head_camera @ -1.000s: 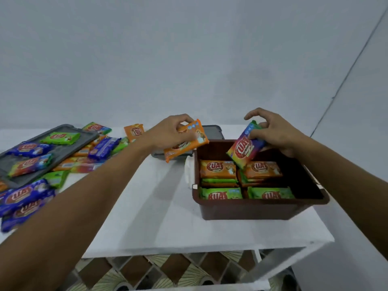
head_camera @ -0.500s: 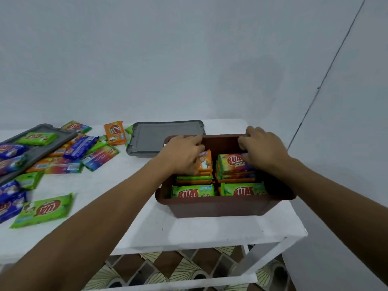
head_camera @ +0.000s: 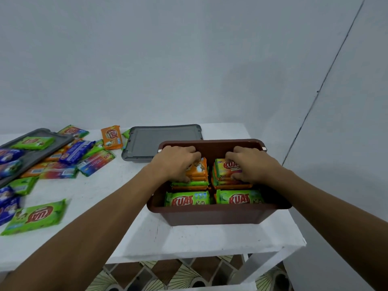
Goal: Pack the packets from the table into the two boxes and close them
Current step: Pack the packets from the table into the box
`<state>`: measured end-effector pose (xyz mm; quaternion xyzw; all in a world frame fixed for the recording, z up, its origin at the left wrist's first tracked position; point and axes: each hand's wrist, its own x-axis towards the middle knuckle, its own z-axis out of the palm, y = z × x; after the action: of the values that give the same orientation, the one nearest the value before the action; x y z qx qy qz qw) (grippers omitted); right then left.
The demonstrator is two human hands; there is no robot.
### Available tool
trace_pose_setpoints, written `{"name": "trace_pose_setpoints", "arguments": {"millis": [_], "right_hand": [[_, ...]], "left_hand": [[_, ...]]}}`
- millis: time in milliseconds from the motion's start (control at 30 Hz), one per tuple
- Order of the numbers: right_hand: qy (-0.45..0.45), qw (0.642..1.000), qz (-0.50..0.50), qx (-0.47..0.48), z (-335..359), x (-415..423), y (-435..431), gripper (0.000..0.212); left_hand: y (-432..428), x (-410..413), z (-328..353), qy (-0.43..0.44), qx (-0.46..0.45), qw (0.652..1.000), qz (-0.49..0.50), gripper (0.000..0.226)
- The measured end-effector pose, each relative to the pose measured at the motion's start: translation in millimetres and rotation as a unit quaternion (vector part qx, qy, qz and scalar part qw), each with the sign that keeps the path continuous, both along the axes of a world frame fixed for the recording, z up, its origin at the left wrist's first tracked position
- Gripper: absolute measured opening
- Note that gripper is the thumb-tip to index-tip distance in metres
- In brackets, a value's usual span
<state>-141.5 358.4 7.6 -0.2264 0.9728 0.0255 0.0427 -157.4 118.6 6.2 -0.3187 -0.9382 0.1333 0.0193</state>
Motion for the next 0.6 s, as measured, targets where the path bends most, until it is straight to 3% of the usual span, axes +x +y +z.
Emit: {"name": "trace_pose_setpoints", "arguments": {"millis": [133,200,300,367,467,600], "right_hand": [[-0.002,1.000,0.007,0.000,1,1,0,0.049],[0.001,1.000,0.007,-0.002,1,1,0,0.051],[-0.001,1.000,0.006,-0.015,-2,0,1,0.052],[-0.006,1.000,0.004,-0.030,0,-3,0,0.044],[0.013,0.995,0.010,-0.097,5,-8,-11,0.024],[0.074,0.981,0.044,-0.176,13,-25,-50,0.006]], "left_hand": [[-4,-3,-1,0.011,0.065,0.998,0.014,0.060],[-5,-1,1,0.003,0.145,0.989,0.028,0.051],[-9,1,9,-0.009,0.368,0.928,0.053,0.026],[-21,-4,14,0.042,0.472,0.877,0.077,0.016],[-53,-22,14,0.071,0.491,0.857,0.143,0.010],[-112,-54,2,0.052,0.417,0.860,0.289,0.025]]}}
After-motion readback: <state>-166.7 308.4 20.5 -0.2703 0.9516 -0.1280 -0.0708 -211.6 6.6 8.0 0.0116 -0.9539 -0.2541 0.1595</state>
